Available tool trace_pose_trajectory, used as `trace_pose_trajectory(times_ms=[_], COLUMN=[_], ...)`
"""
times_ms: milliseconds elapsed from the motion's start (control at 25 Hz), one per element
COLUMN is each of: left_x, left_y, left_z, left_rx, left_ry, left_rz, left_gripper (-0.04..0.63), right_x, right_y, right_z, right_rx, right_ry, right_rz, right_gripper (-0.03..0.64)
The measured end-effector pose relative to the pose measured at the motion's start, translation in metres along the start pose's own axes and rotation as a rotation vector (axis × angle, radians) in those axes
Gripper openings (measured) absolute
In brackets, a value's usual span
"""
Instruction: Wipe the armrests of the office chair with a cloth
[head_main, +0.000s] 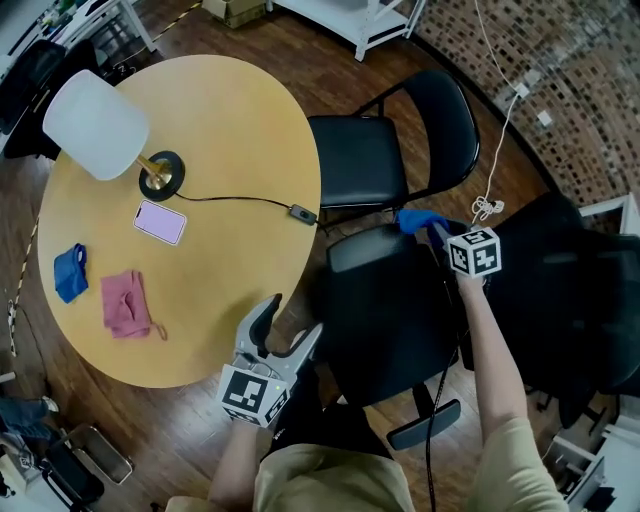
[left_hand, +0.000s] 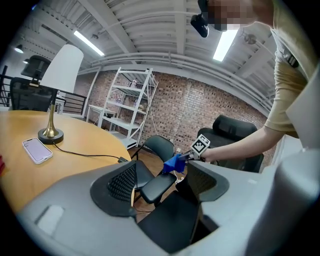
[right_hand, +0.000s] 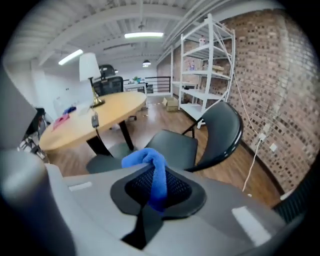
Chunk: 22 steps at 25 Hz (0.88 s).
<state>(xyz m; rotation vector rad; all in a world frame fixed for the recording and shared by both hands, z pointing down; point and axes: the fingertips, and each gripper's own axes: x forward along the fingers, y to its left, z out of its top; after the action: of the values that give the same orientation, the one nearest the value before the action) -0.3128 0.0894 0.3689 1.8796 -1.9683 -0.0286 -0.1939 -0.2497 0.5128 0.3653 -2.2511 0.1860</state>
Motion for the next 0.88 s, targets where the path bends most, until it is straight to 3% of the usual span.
trace_pose_trajectory(times_ms=[120, 280, 360, 640, 880], left_x=[0.005, 0.009, 0.007, 0.001, -0.001], left_y=[0.005, 0.015, 0.022, 0.042, 0.041], left_z=[0.002, 0.000, 0.000, 0.005, 0.004], left_rx=[0.017, -0.017, -0.028, -0.009, 0.004], left_ry=[-0.005, 0.002, 0.008, 0.030, 0.019], left_rz=[-0.009, -0.029, -0.038, -0.044, -0.014], left_gripper=[0.314, 0.314, 0.314, 0.314, 0.314], right_x=[0.024, 0.078, 0.097, 0.119, 0.103], right_y=[0.017, 0.078, 0.117, 0.220, 0.261], right_z=[0.028, 0.011, 0.005, 0.014, -0.001], right_rx=[0.020, -0.077, -0.112, -0.114, -0.090], right_ry=[0.041, 0.225, 0.261, 0.224, 0.185], right_rz=[0.106, 0.274, 0.356, 0.558, 0.632], right_gripper=[0.028, 0.028, 0.028, 0.028, 0.028])
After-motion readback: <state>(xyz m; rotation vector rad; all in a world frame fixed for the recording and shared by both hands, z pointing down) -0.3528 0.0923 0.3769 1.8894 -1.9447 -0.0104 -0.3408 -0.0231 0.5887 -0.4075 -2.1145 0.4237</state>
